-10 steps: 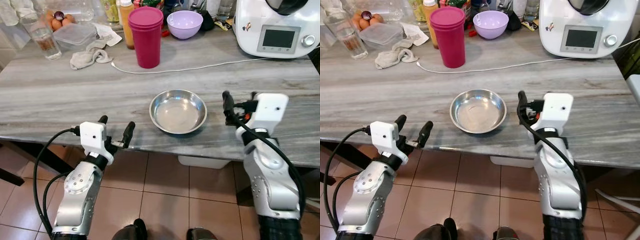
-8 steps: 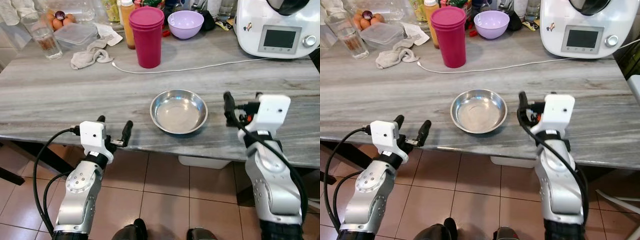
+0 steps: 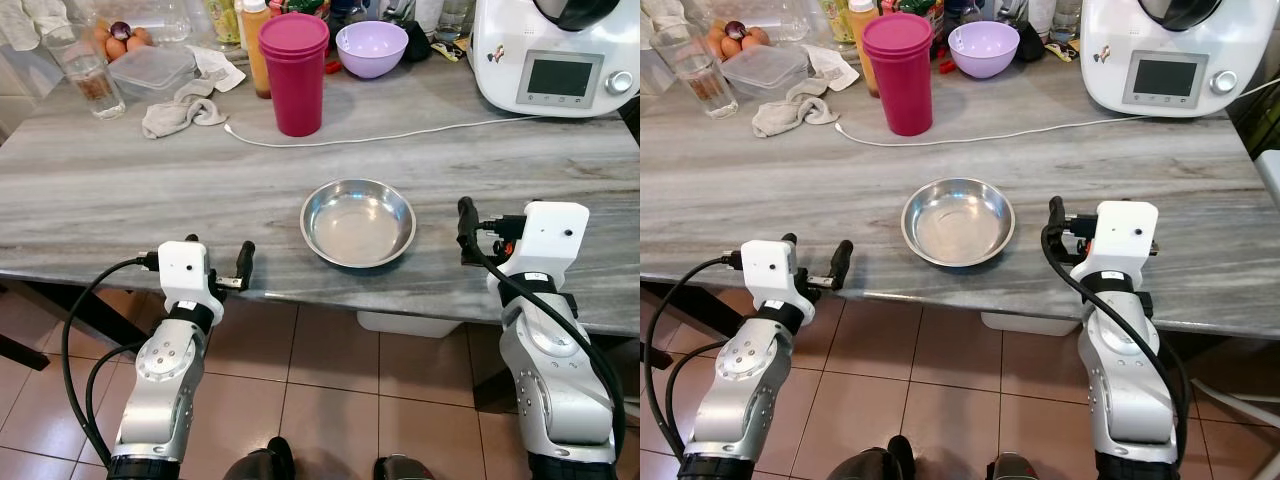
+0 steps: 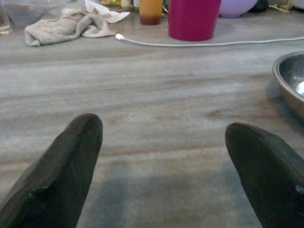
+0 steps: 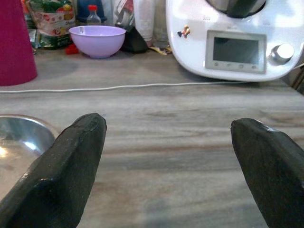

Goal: Setting the table

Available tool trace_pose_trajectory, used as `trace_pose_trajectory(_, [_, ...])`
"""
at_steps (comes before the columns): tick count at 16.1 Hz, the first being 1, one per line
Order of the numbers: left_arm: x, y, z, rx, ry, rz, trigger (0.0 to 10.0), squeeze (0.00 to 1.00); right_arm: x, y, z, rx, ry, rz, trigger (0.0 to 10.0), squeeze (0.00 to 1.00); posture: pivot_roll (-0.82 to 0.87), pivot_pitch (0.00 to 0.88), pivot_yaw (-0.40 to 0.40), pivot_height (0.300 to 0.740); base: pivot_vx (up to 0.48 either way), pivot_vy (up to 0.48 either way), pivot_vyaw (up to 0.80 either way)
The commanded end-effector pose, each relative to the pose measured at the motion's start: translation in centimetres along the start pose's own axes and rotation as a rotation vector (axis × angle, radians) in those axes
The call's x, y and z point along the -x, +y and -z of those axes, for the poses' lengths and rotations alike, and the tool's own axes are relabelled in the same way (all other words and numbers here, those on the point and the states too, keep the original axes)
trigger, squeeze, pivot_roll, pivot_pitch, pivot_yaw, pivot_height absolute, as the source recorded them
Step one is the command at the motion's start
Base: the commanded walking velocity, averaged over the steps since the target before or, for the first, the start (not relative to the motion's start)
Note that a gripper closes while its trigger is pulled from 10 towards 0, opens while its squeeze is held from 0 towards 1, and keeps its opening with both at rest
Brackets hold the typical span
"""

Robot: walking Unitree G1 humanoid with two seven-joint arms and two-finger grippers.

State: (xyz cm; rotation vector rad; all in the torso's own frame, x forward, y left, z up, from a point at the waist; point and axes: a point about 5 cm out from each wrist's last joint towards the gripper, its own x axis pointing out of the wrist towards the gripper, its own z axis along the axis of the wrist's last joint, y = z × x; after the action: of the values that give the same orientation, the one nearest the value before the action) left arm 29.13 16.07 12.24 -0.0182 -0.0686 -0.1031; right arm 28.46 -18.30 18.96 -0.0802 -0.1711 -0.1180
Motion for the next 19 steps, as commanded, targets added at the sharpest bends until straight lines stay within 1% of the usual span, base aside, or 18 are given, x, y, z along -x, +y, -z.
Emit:
trace_pose_trajectory(1, [0.1,0.4,0.4,-0.006,0.026,-0.017,10.0,0.0,0.0,-0.2,-0.7,0.004,-0.023,0.017,10.0,1.0,-0.23,0.188,0.054,0.74,0.0,0.0,0.0])
trace_pose_trajectory(3, [0.2,-0.1,0.4,-0.013,0.026,0.028,10.0,0.0,0.0,-0.1,-0.7,0.003,-0.026,0.02,10.0,1.0,-0.23,0.191,0.052,0.74,0.0,0.0,0.0])
trace_pose_trajectory(4, [0.1,-0.2,0.4,-0.017,0.026,0.023,10.0,0.0,0.0,0.0,-0.7,-0.003,-0.023,0.014,10.0,0.29,-0.23,0.191,0.052,0.74,0.0,0.0,0.0])
trace_pose_trajectory(5, [0.1,-0.2,0.4,-0.019,0.026,0.021,10.0,0.0,0.0,0.2,-0.7,0.003,-0.021,0.006,10.0,0.0,-0.23,0.191,0.052,0.74,0.0,0.0,0.0])
trace_pose_trajectory(6, [-0.1,-0.2,0.3,-0.018,0.024,0.013,10.0,0.0,0.0,0.2,-0.6,-0.01,-0.008,0.007,10.0,0.0,-0.23,0.191,0.052,0.74,0.0,0.0,0.0])
trace_pose_trajectory(9, [-0.5,-0.3,-0.1,-0.004,0.013,0.009,10.0,0.0,-0.1,0.3,-0.6,-0.02,-0.003,0.004,10.0,0.0,-0.23,0.19,0.051,0.74,0.0,0.0,-0.75])
trace_pose_trajectory(10, [-0.7,-0.6,-0.3,0.0,0.01,0.012,10.0,0.0,-0.2,0.3,-0.6,-0.021,-0.007,0.0,10.0,0.0,-0.23,0.191,0.049,0.74,0.0,0.0,0.0])
trace_pose_trajectory(12, [-0.9,-0.8,-0.5,-0.006,0.011,0.008,10.0,0.0,-0.2,0.5,-0.6,-0.027,-0.005,-0.005,10.0,0.0,-0.23,0.19,0.049,0.74,0.0,0.0,0.0])
trace_pose_trajectory(16, [-0.9,-0.8,-0.4,-0.014,0.017,0.014,10.0,0.0,-0.3,0.7,-0.6,-0.026,-0.003,-0.017,10.0,0.0,-0.23,0.193,0.047,0.74,-0.259,0.0,0.0])
trace_pose_trajectory(19, [-0.8,-0.9,-0.3,-0.027,0.028,0.012,10.0,0.0,-0.4,1.3,-0.8,-0.047,-0.014,-0.042,10.0,0.0,-0.23,0.193,0.047,0.74,-0.281,0.0,0.0])
